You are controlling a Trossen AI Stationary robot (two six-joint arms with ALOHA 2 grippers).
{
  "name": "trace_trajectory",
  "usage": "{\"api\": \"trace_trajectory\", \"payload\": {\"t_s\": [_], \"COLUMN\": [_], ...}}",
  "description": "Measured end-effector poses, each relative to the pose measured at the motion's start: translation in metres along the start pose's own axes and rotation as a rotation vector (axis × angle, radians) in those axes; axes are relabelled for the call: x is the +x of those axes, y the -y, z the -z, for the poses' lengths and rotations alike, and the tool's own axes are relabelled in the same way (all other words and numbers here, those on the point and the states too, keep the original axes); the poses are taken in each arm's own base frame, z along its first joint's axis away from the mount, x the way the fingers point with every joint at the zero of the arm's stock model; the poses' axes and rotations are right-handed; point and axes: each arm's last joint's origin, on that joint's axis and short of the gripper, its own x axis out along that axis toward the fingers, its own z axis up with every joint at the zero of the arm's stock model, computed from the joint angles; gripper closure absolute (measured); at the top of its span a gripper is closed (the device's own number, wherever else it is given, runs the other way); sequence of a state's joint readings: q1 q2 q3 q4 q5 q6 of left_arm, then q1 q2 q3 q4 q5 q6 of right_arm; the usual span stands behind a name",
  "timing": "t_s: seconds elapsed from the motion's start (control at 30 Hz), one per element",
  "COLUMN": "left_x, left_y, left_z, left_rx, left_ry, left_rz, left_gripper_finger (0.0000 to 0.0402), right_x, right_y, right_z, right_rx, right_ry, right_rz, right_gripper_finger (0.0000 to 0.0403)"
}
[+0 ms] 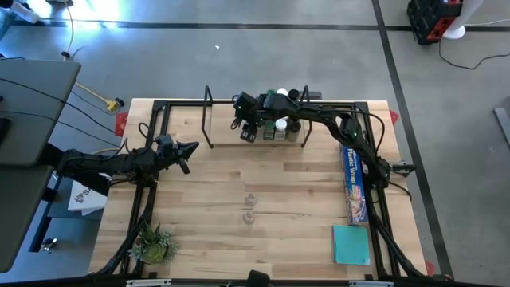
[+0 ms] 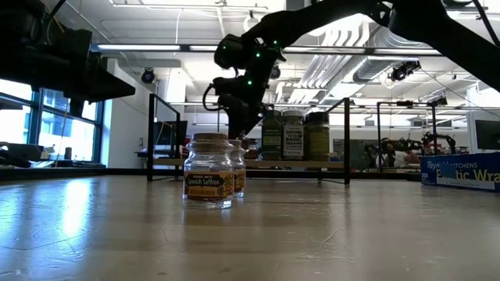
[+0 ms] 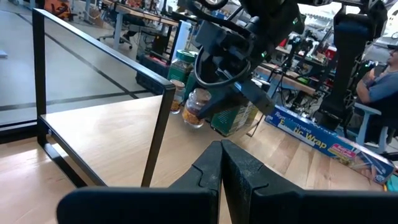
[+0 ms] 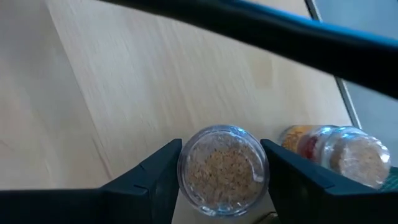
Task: Shelf spices
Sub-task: Put the top right brown seasoning bottle on the shelf and align with the other brown seasoning bottle
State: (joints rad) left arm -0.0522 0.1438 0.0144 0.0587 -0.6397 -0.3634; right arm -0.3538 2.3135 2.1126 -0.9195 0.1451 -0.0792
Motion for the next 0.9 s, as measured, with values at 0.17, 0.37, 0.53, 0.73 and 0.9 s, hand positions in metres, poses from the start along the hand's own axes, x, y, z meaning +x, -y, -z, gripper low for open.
{"api": "trace_trajectory", "payload": {"t_s": [0.17, 0.37, 0.53, 0.73, 0.9], "left_x": [0.0, 0.0, 0.0, 0.0, 0.0], "left_y": [0.0, 0.0, 0.0, 0.0, 0.0], "left_z": [0.0, 0.0, 0.0, 0.0, 0.0], "left_rx": [0.0, 0.0, 0.0, 0.0, 0.0], "left_ry": [0.0, 0.0, 0.0, 0.0, 0.0], "left_rz": [0.0, 0.0, 0.0, 0.0, 0.0], "left_gripper_finger": [0.0396, 0.0396, 0.0396, 0.0396, 0.0396], "right_x": [0.0, 0.0, 0.0, -0.024, -0.047], "right_y": [0.0, 0.003, 0.004, 0.005, 0.004], "right_z": [0.0, 0.001, 0.0, -0.017, -0.033], "right_rx": [0.0, 0.005, -0.007, -0.018, -0.019], "right_ry": [0.001, -0.008, -0.002, 0.086, 0.201], "right_rz": [0.003, 0.005, 0.023, 0.038, -0.04], "right_gripper_finger": [0.0196, 0.0195, 0.0194, 0.0194, 0.0198]}}
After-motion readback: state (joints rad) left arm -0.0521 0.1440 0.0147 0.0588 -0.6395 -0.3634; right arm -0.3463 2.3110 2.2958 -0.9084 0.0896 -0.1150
